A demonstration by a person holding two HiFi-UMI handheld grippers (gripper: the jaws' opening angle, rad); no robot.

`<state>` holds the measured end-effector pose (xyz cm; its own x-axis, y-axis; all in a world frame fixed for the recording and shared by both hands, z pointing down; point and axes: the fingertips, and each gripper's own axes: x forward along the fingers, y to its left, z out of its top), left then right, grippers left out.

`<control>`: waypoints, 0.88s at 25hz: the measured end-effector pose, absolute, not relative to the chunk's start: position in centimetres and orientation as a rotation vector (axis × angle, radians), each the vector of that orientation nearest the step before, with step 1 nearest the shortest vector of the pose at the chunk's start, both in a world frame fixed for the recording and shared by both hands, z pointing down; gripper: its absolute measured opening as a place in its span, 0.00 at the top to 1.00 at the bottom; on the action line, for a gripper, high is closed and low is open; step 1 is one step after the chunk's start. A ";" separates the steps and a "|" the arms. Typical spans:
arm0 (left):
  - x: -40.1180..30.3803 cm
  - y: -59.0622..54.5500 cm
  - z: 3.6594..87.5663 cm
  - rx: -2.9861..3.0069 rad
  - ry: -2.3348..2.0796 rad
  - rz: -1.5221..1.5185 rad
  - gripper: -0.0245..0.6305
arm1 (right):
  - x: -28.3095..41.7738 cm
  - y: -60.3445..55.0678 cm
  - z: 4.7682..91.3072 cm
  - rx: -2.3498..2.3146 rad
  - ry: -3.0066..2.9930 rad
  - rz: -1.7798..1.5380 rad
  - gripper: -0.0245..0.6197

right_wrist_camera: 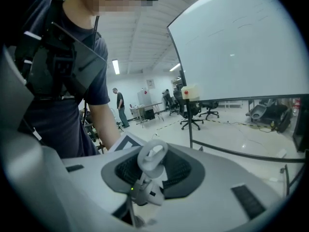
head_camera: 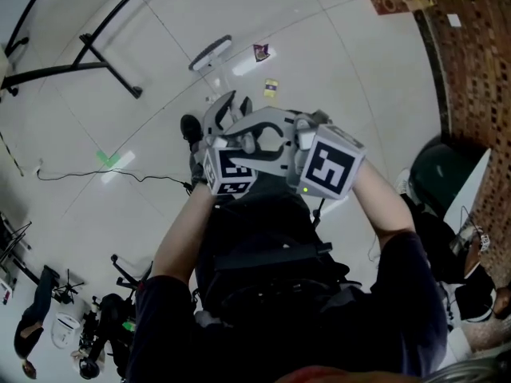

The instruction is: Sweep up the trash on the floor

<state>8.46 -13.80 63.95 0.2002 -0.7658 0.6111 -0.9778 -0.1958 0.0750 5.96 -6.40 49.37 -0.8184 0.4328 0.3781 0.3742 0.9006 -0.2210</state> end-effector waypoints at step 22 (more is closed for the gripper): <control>17.0 -13.8 62.3 2.136 -1.510 0.574 0.80 | 13.2 -6.9 47.6 -0.380 -2.682 0.207 0.76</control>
<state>16.98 -13.81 62.28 0.3108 -0.7565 0.5755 -0.9478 -0.2923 0.1276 13.16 -6.91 47.61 -0.8736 0.2951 0.3869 0.2323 0.9516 -0.2014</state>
